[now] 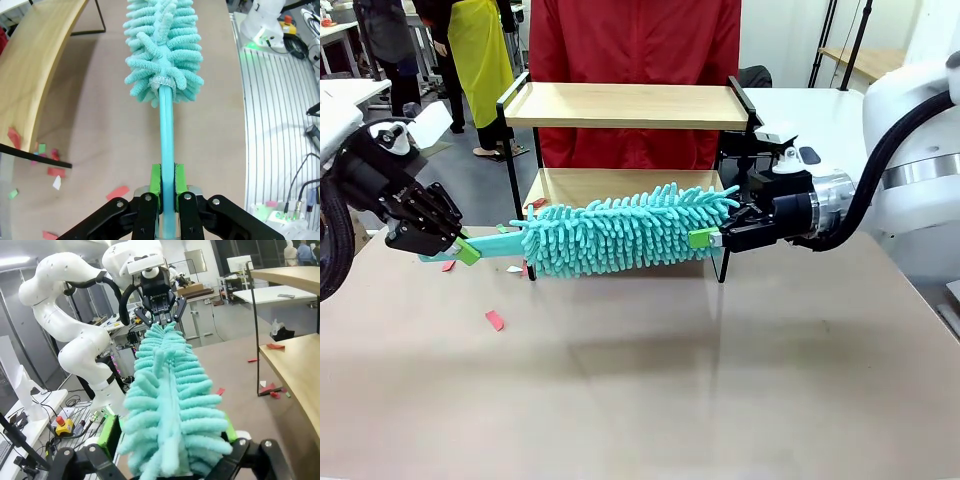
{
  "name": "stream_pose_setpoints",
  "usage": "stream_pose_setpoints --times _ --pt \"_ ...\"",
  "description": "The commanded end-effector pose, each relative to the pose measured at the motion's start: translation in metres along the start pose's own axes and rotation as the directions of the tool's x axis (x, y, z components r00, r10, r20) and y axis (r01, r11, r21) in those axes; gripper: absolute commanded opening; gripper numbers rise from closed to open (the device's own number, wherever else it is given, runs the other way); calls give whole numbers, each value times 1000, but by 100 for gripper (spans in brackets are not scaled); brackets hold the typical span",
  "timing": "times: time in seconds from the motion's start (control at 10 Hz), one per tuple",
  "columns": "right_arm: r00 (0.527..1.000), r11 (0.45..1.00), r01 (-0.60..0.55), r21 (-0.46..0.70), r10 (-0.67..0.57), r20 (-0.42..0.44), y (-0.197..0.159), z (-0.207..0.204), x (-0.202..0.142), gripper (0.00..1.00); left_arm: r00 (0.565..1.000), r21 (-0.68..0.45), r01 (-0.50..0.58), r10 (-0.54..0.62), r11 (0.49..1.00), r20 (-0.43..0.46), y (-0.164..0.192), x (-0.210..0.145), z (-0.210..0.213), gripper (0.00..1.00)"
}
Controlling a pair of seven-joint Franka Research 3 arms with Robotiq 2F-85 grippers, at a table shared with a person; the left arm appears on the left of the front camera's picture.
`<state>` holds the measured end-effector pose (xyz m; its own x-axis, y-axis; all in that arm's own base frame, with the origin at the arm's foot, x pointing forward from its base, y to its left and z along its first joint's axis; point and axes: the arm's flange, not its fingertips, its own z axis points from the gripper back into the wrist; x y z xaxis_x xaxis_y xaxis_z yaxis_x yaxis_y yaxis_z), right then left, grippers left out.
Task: Clean the shelf.
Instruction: Hand the Duster back to the human.
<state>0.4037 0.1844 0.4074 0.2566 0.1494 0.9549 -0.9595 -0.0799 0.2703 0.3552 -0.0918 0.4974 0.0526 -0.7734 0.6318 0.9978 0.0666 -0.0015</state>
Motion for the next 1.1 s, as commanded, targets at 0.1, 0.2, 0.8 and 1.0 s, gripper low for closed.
stream_pose_setpoints --times 0.1,0.2,0.8,1.0 --pt "1000 1000 -20 -8 20 4 -3 -11 2 40 1000 -2 0 0 1000 17 -3 0 0 13" --pt "1000 1000 -18 0 18 0 -3 -11 2 40 1000 -2 0 0 1000 17 -3 0 0 13" --pt "1000 1000 -20 7 20 -4 -4 -10 3 0 1000 -2 0 0 1000 17 -3 0 0 13" --pt "1000 1000 -24 3 24 -2 -4 -11 3 0 1000 -2 0 0 1000 17 -3 0 0 13"
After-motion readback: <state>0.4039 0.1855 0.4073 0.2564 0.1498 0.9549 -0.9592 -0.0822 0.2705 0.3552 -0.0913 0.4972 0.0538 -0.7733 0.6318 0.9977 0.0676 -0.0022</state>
